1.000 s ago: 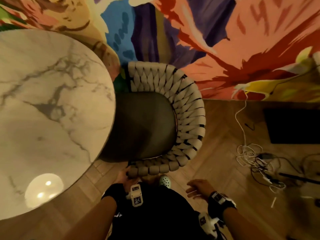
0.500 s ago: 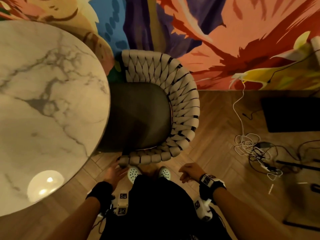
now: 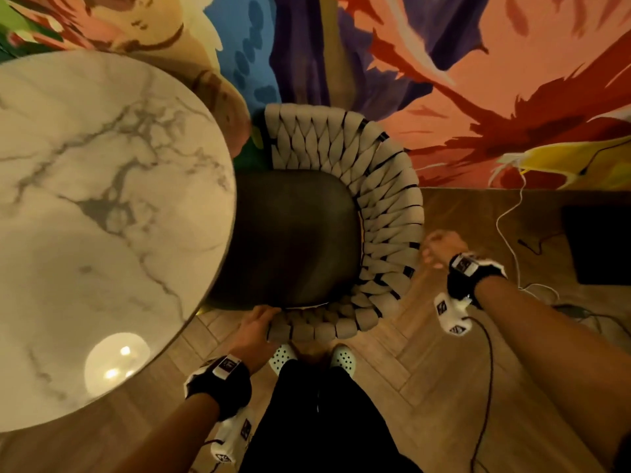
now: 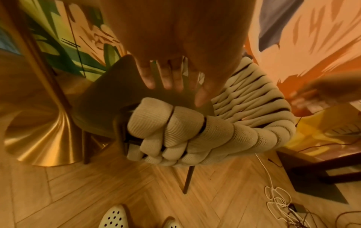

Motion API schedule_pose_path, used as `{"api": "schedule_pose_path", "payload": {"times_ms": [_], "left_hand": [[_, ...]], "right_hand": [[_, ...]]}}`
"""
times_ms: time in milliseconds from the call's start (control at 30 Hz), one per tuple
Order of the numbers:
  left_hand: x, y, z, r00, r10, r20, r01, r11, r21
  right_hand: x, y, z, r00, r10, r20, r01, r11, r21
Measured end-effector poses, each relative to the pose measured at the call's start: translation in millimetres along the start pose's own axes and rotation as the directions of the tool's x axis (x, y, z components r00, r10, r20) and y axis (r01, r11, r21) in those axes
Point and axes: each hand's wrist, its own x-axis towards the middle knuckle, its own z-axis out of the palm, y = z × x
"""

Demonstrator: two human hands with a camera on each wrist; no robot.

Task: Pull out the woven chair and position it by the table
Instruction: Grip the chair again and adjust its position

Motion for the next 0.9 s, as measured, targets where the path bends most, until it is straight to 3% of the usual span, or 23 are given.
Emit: {"api": "schedule_pose_path", "payload": {"times_ms": [100, 233, 433, 900], "left_hand": [[12.1, -2.1, 16.2, 0.994, -0.04, 0.098, 0.028, 0.993, 0.115], [9.9, -0.3, 30.0, 0.99, -0.021, 0.138, -0.024, 0.948, 0.316], [18.5, -5.0, 33.7, 0.998, -0.027, 0.062, 0.009, 0.964, 0.265], [25.6, 9.5, 39.4, 0.987, -0.058, 0.152, 0.022, 0.974, 0.226]], "right_hand": [[29.7, -26.7, -11.5, 1.0, -0.003, -0.017, 0.004, 0.998, 0.058], [55.9, -42.2, -2.5, 0.999, -0.019, 0.039, 0.021, 0.997, -0.071], [76.3, -29.4, 13.9, 1.0, -0.003, 0.0, 0.003, 0.992, -0.126], [82.5, -18.2, 1.1, 1.0, -0.025, -0.007, 0.024, 0.993, -0.114]]}}
